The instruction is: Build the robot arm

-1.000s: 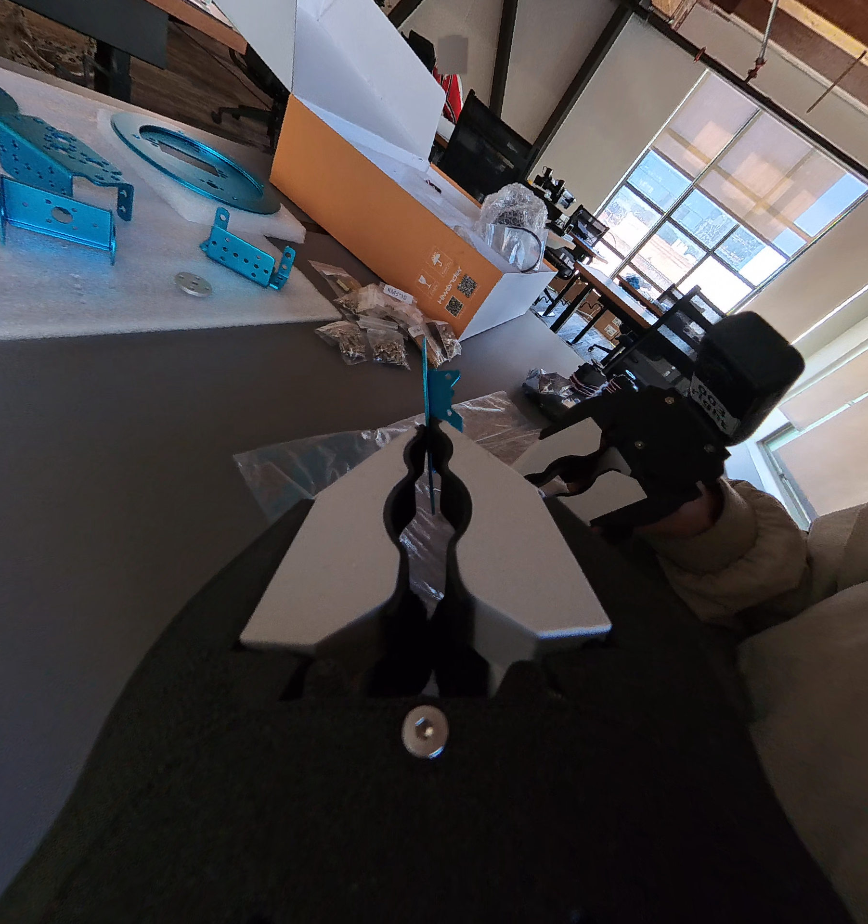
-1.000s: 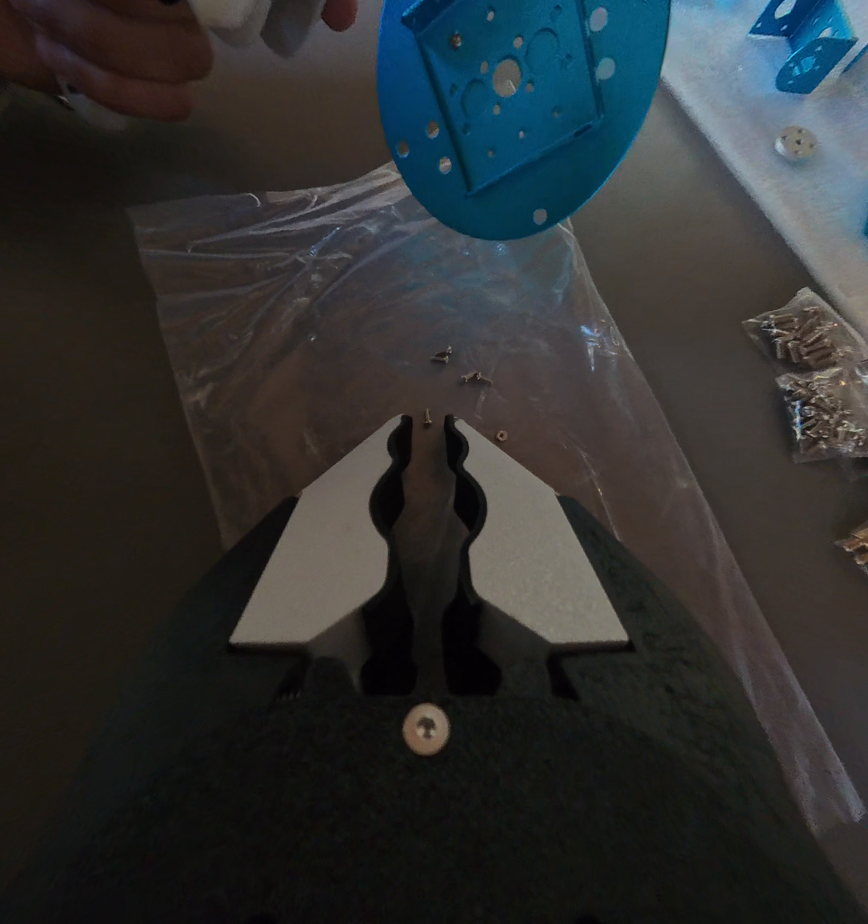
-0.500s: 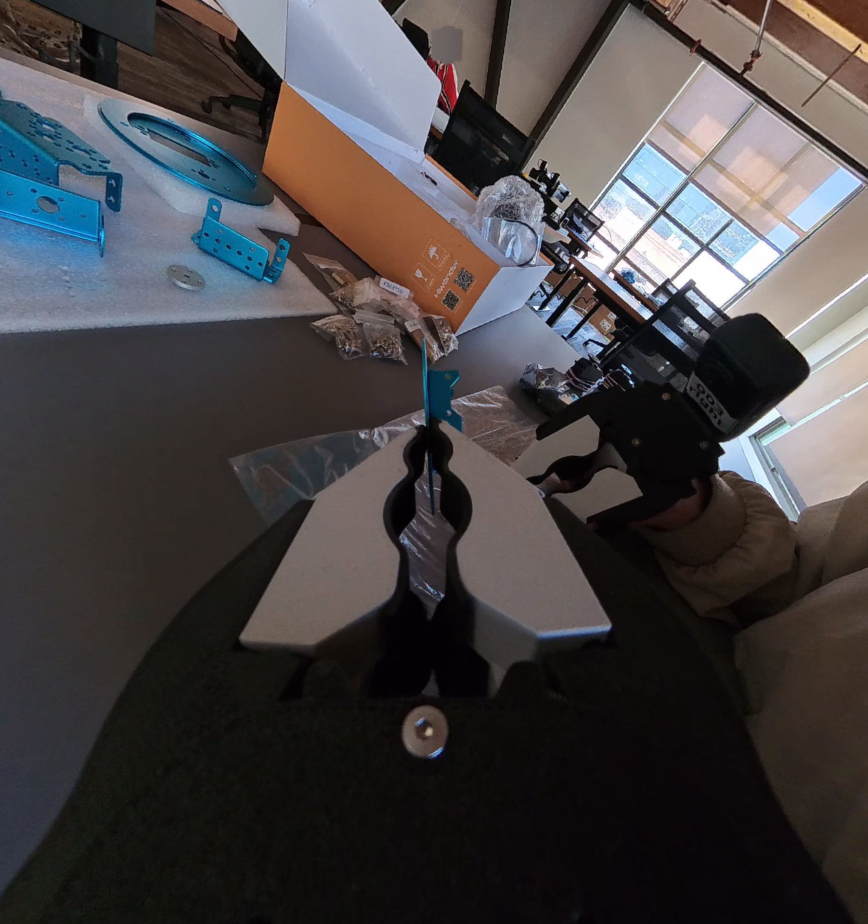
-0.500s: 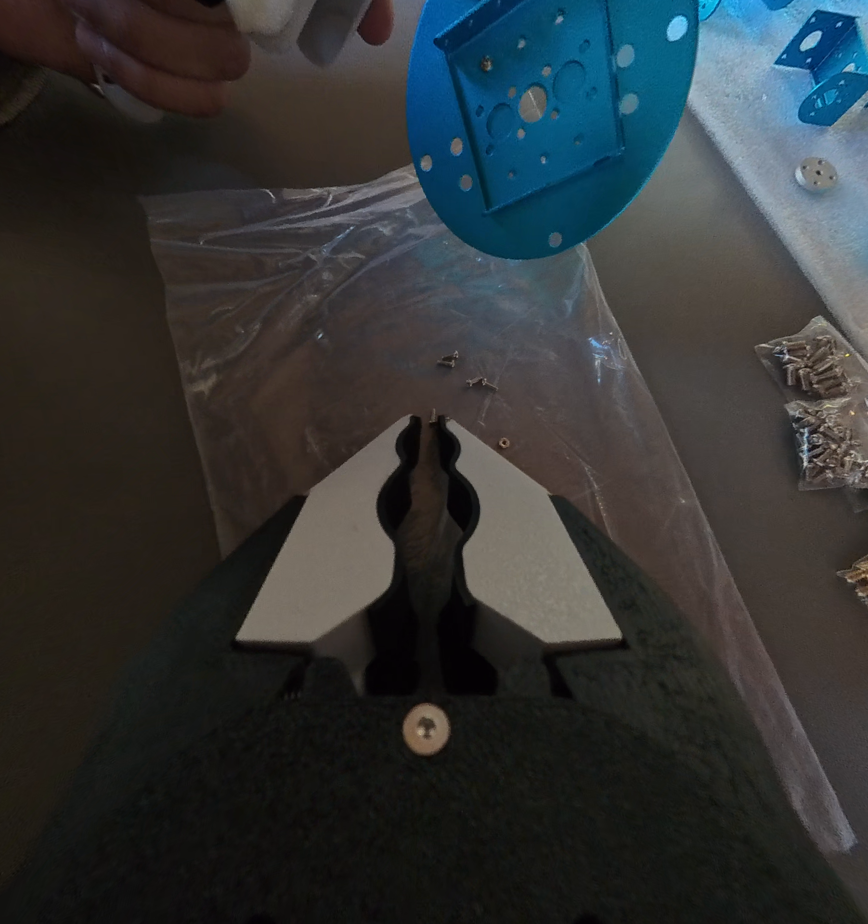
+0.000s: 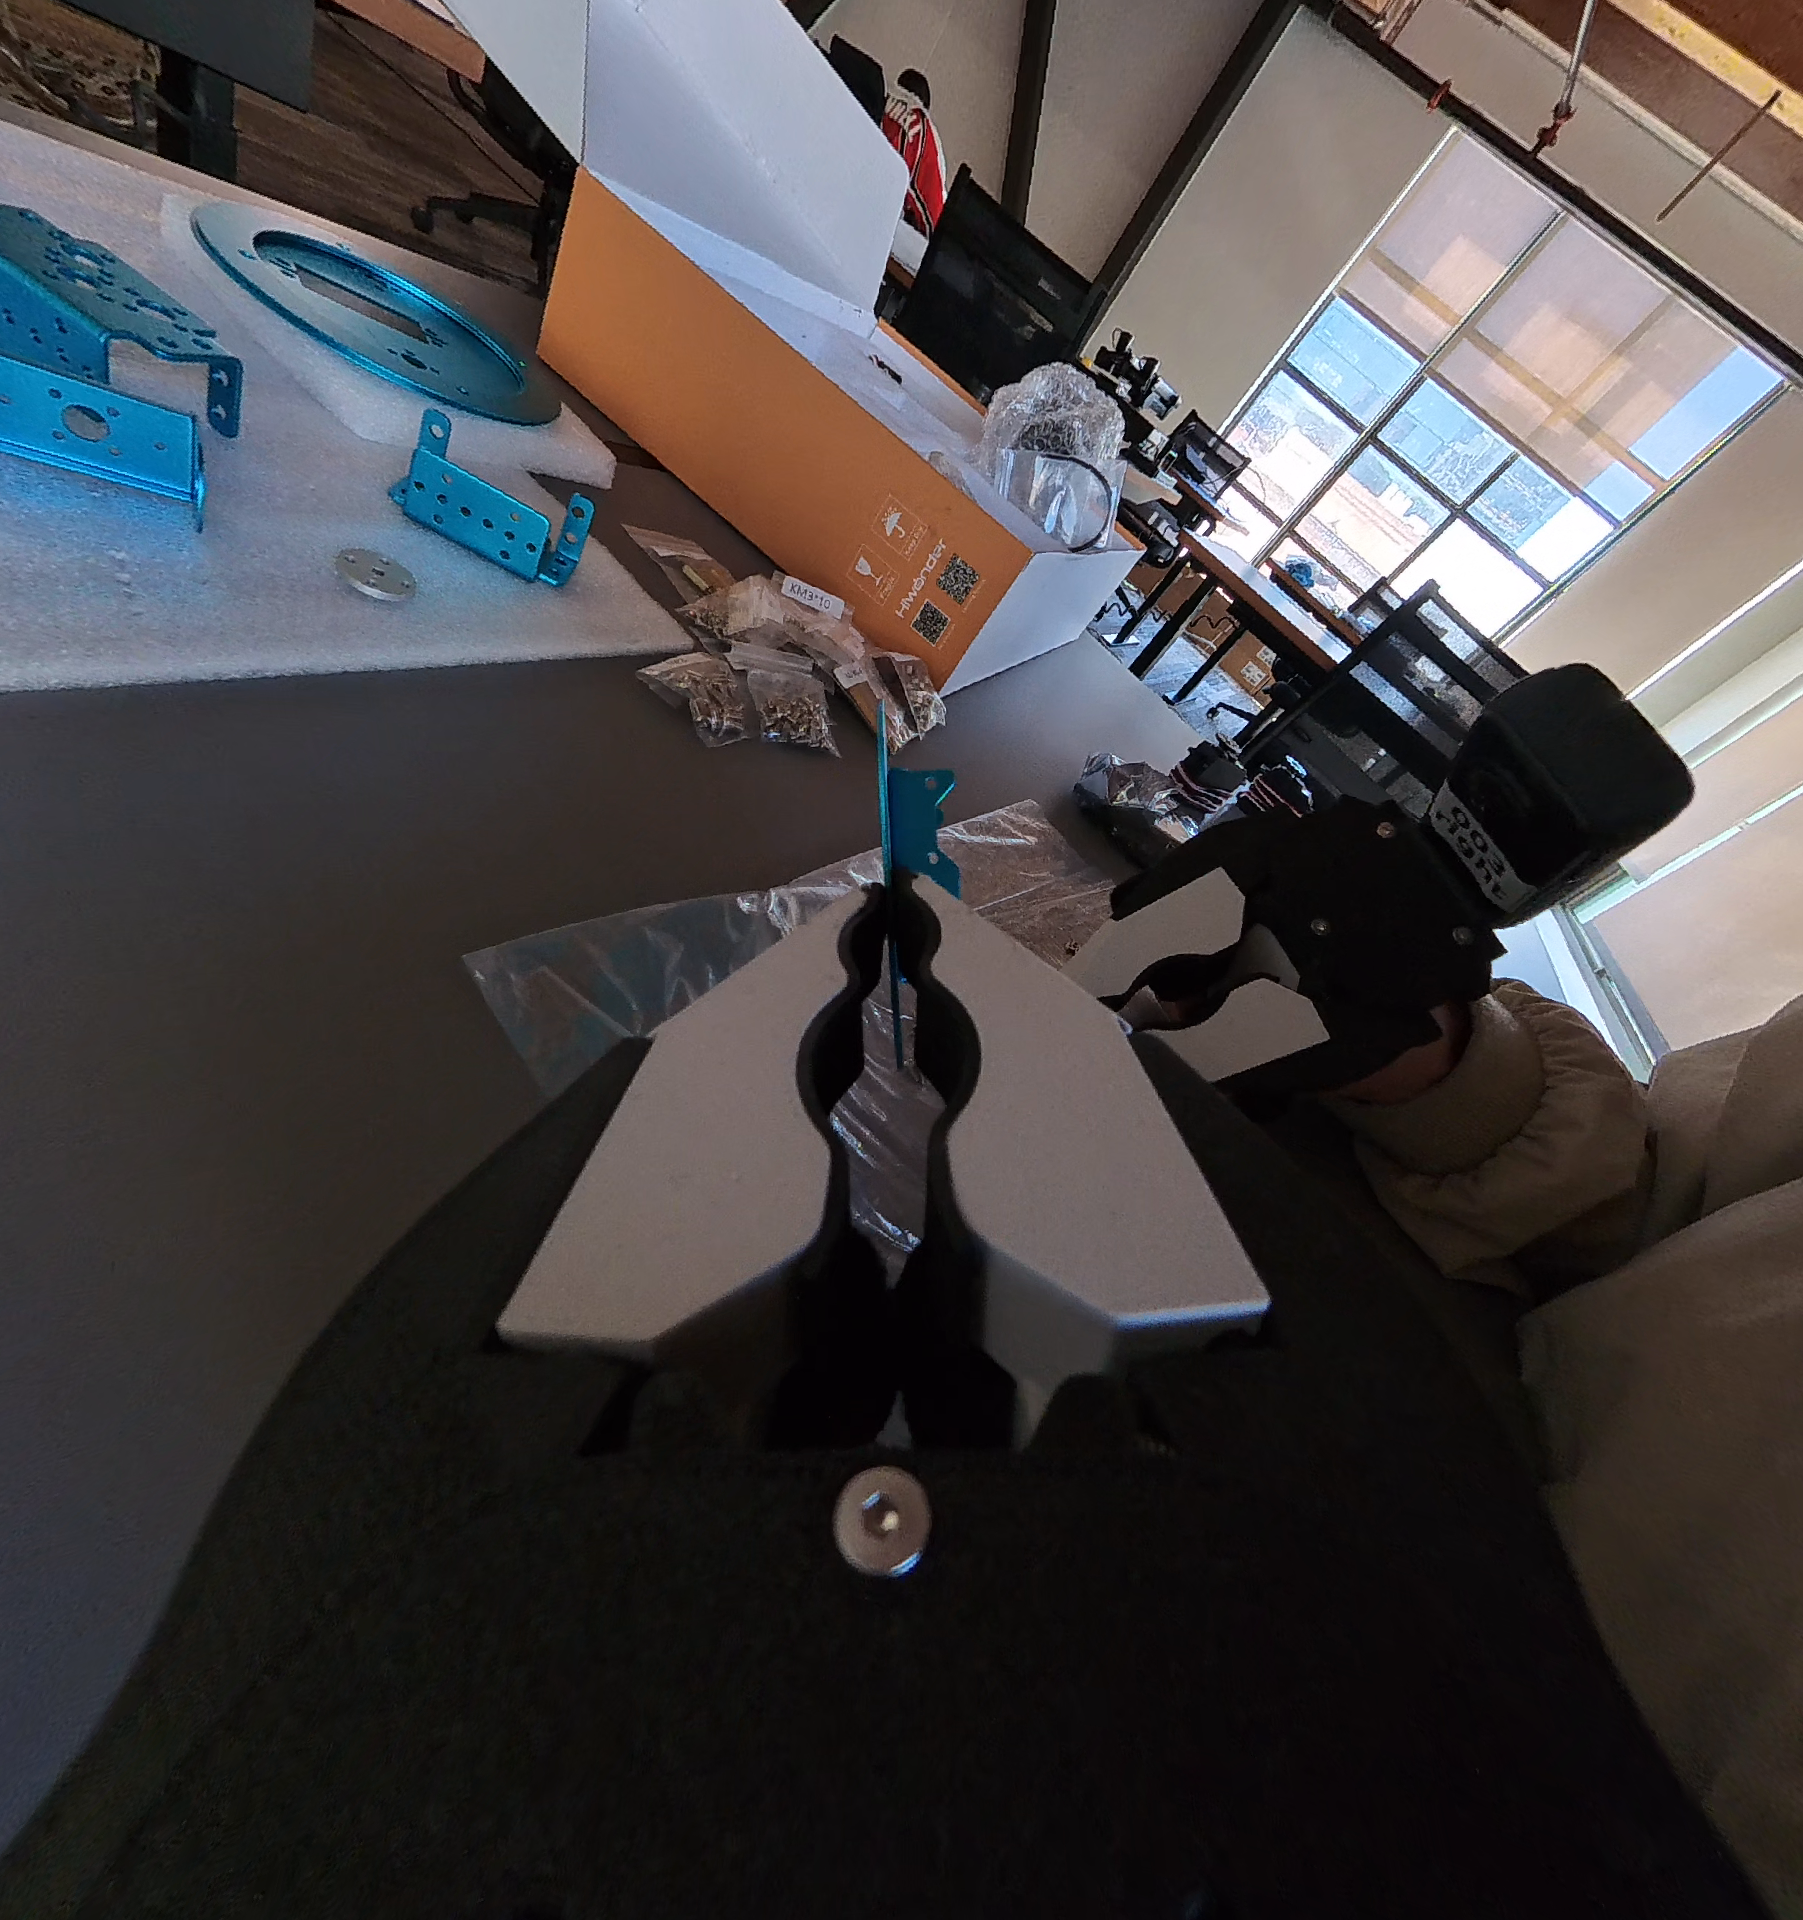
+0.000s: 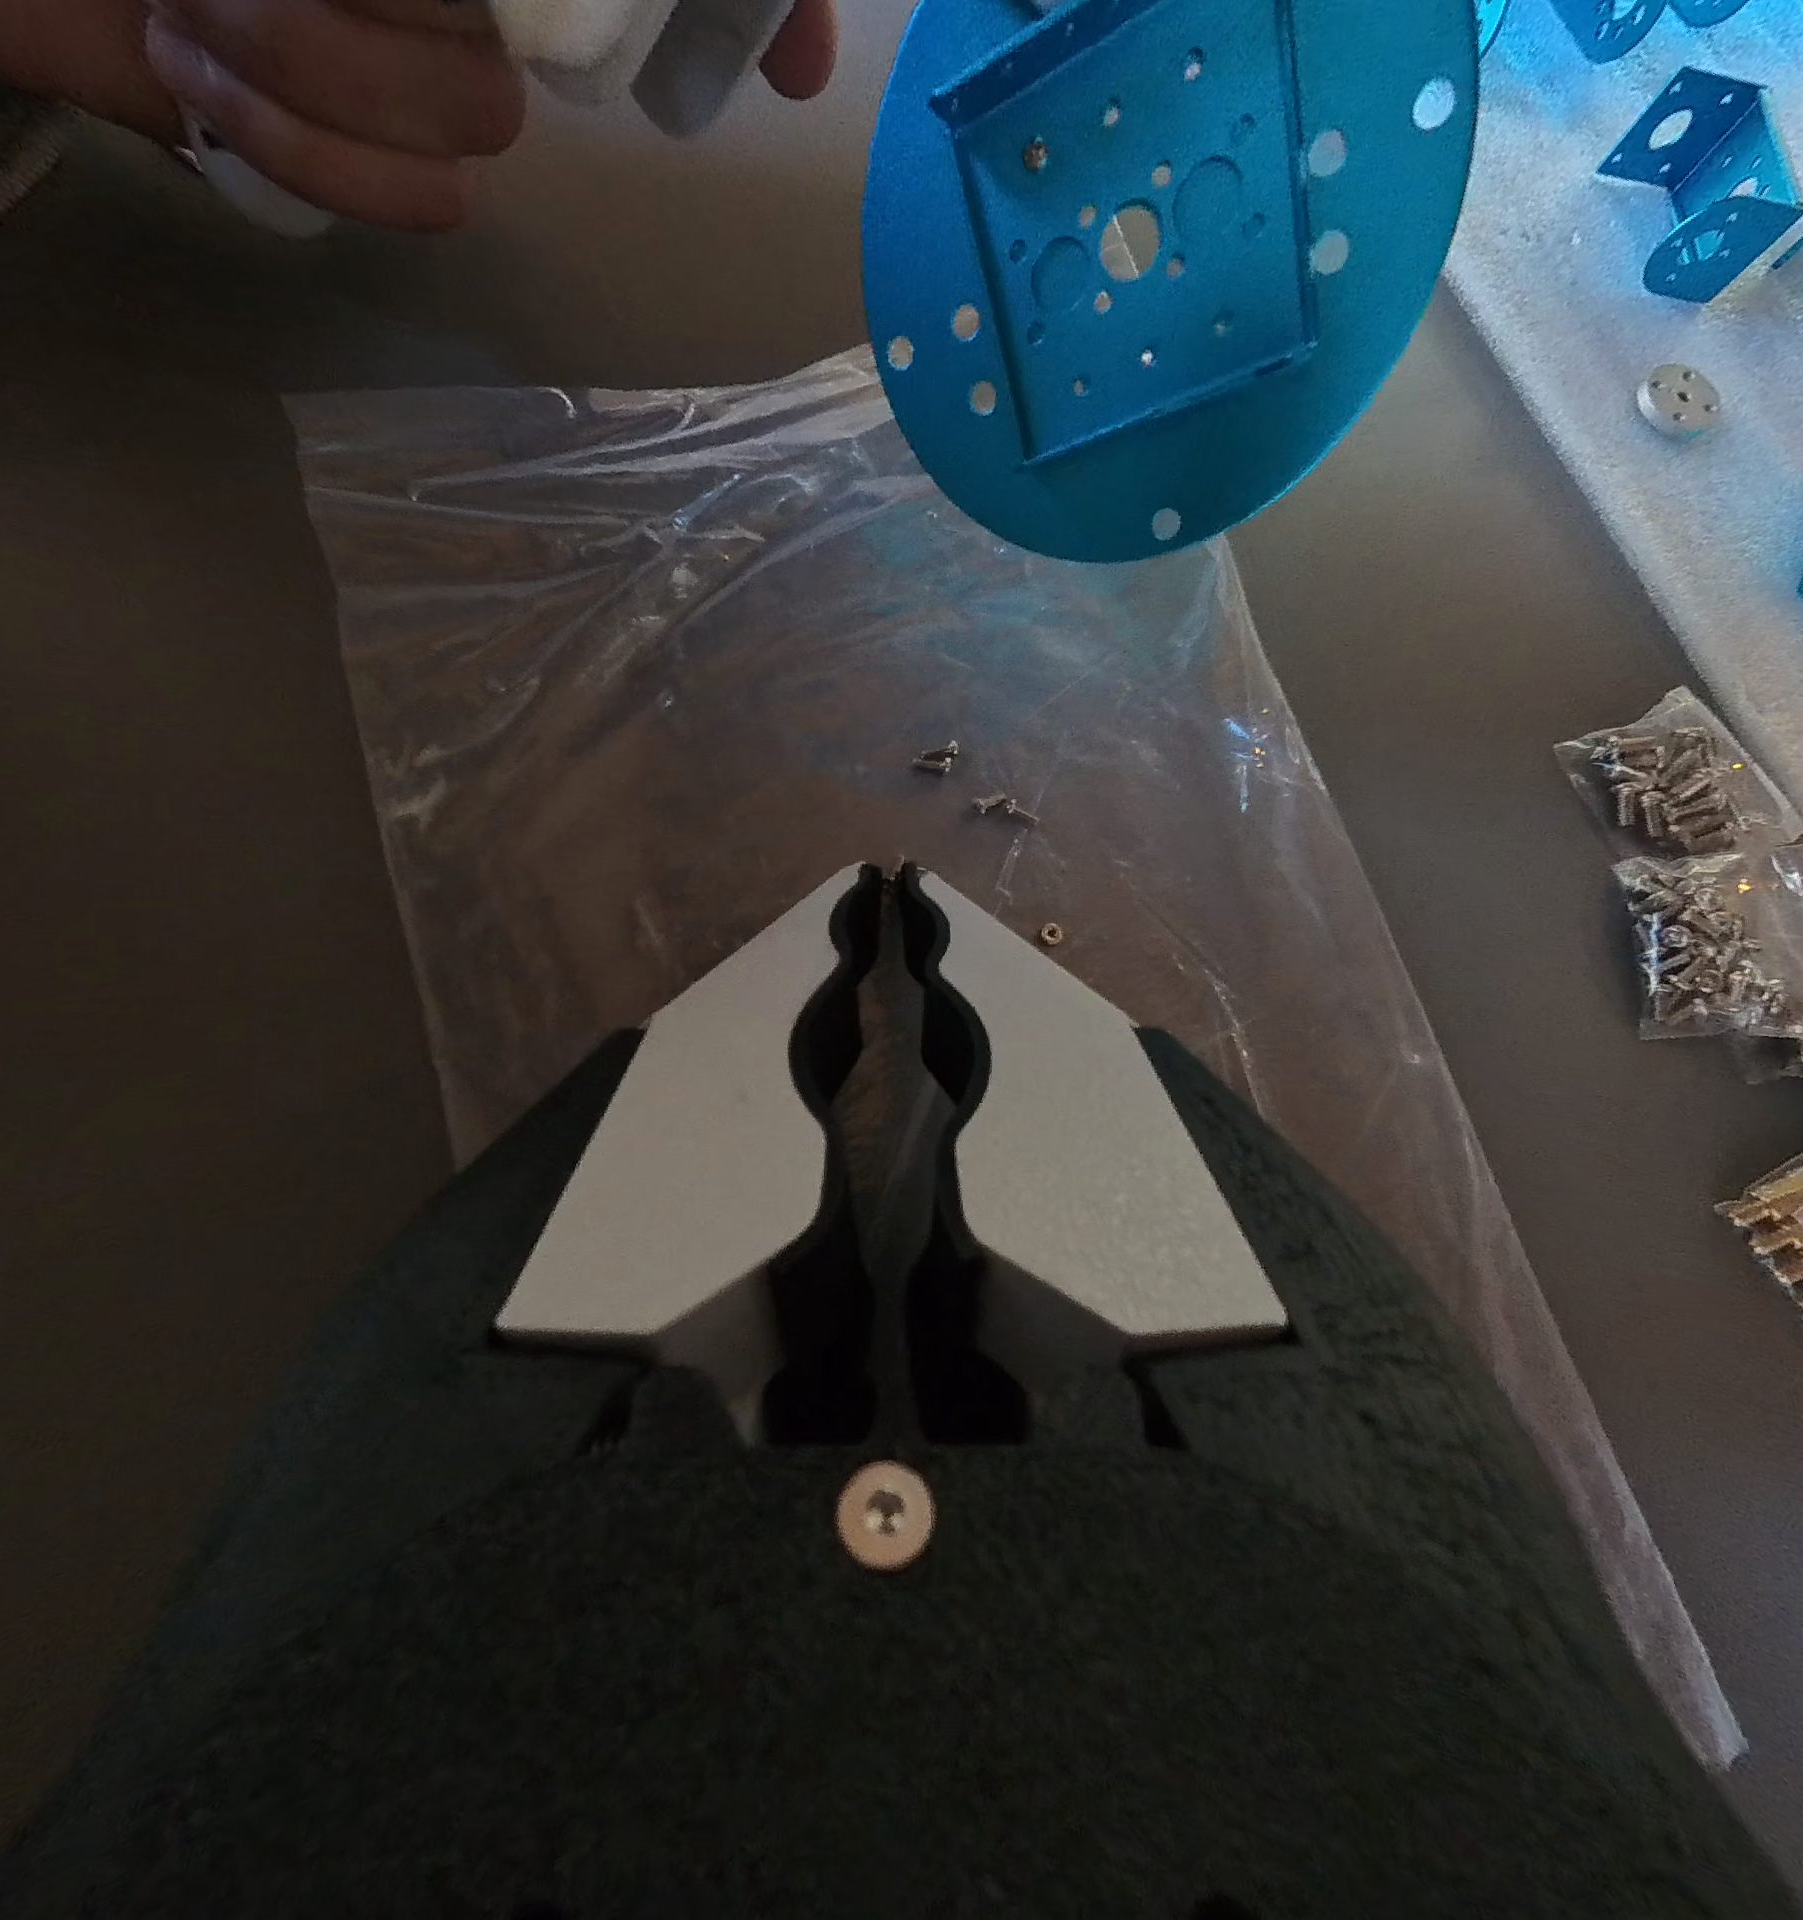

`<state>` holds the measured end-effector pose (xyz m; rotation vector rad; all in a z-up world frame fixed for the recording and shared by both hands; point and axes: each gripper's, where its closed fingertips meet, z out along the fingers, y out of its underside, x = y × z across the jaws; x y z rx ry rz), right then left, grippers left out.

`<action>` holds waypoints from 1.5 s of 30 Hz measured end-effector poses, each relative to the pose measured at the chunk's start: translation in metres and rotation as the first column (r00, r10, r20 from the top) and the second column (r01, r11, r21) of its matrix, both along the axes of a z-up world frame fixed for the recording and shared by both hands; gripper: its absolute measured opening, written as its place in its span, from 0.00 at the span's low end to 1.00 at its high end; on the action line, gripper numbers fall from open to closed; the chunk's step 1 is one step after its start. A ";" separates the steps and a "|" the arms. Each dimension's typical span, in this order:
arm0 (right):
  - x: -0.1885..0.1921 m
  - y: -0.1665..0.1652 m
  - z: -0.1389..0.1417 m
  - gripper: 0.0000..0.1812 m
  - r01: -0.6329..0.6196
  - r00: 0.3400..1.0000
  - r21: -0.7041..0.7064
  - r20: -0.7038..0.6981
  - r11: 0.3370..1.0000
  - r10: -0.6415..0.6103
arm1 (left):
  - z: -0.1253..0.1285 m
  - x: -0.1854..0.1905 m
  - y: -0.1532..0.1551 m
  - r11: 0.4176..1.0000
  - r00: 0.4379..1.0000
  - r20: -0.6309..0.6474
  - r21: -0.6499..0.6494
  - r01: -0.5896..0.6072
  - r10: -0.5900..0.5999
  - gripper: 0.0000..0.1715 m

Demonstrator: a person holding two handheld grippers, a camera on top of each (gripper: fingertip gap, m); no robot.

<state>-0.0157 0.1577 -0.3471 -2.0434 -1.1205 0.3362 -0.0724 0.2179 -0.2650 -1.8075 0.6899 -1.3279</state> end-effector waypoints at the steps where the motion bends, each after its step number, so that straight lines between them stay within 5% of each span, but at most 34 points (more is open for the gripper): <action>1: 0.000 0.000 0.000 0.02 0.001 1.000 0.001 0.002 1.000 -0.001 | 0.000 0.000 0.000 1.000 1.000 0.000 0.000 0.000 0.000 0.00; 22: 0.004 0.001 0.000 0.00 0.006 0.998 0.050 0.069 0.999 -0.009 | 0.000 0.001 -0.001 1.000 1.000 0.000 -0.001 0.002 -0.002 0.00; 32: 0.001 -0.004 0.007 0.00 0.000 0.998 -0.032 -0.055 0.999 -0.001 | 0.000 0.001 -0.001 1.000 1.000 0.002 -0.001 0.004 -0.004 0.00; 45: 0.000 0.001 0.006 0.02 -0.012 0.999 0.080 0.039 0.997 0.009 | 0.001 0.001 -0.002 1.000 1.000 0.003 0.002 0.006 -0.006 0.00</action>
